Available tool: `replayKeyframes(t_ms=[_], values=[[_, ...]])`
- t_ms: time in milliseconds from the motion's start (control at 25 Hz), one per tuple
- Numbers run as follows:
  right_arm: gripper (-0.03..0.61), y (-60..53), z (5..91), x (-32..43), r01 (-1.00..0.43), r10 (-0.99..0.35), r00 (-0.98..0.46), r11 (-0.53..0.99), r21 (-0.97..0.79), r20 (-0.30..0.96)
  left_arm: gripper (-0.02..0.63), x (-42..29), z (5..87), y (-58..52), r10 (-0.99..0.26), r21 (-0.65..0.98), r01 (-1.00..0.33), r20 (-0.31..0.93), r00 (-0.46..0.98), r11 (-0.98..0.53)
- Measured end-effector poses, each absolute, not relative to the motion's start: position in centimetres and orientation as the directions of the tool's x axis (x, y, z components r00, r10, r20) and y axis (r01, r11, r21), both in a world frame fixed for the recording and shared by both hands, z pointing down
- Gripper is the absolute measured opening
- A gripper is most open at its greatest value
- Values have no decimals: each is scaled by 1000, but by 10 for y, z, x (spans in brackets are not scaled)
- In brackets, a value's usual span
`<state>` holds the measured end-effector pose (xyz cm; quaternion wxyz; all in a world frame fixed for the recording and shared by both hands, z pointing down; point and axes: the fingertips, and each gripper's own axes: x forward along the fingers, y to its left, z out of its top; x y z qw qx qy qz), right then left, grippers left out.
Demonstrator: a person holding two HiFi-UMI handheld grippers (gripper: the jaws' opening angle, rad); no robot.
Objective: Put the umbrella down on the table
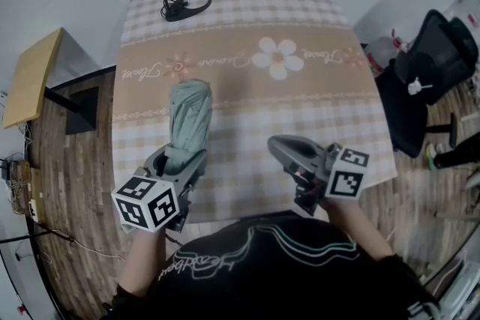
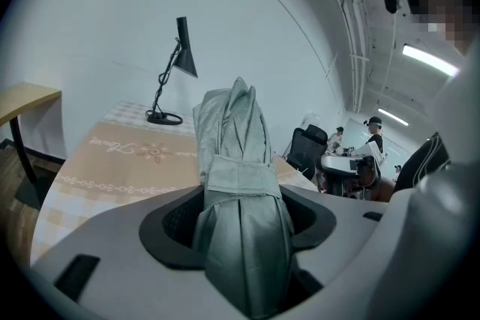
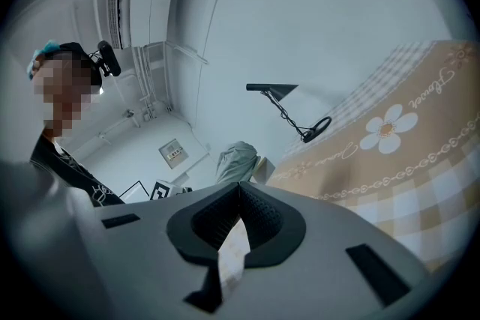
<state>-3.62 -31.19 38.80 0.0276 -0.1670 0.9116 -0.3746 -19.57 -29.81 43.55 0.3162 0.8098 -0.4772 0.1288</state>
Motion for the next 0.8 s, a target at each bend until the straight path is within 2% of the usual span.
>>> replayKeyframes(t_ms=[360, 800], values=[[12, -332, 405, -27, -311, -334, -936, 629, -713, 113, 265, -188, 461, -321, -657, 269, -875, 581, 480, -401], [12, -350, 429, -23, -326, -333, -932, 599, -731, 143, 265, -175, 507, -340, -584, 198, -860, 660, 472, -471]])
